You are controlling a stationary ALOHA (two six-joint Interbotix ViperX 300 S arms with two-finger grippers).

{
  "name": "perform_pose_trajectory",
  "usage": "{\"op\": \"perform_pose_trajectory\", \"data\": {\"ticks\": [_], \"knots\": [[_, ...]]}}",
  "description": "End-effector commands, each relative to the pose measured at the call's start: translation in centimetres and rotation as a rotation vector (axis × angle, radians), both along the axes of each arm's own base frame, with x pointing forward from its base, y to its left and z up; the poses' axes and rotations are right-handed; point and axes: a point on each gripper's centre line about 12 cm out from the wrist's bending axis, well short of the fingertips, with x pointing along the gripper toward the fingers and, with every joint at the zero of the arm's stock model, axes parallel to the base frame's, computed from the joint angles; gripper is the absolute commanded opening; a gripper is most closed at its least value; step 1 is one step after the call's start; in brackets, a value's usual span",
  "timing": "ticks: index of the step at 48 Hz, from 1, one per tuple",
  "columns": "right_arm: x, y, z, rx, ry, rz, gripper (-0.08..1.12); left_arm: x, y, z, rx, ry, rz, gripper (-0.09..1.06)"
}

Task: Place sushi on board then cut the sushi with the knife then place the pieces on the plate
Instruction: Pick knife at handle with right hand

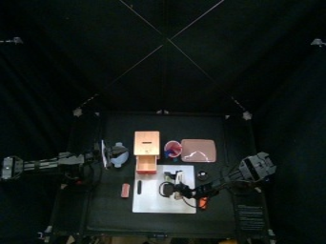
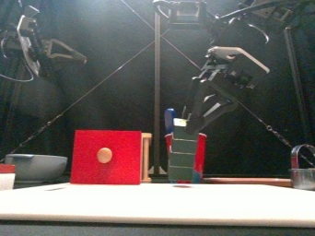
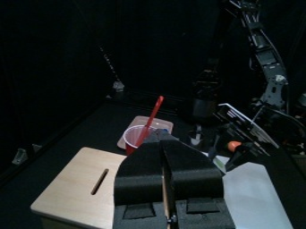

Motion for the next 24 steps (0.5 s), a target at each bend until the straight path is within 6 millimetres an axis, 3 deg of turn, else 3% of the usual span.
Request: {"op": "perform_pose_trajectory", "data": {"ticks": [1, 13, 24], "knots": [[0.9, 0.8, 0.9, 0.02, -0.031, 0.018, 0.63, 0.1, 0.0, 0.5, 0.003, -0.017, 0.001, 0.05], [1.2, 1.8, 0.8, 0.105, -0.03, 0.014, 0.82, 0.1, 0.1, 0.6, 0.004, -0.02, 0.004, 0.05], [1.4, 4.3, -0.3, 0.164, -0.003, 0.035, 0.95, 0.1, 0.1, 0.5, 0.0, -0.019, 0.004, 0.05]]}}
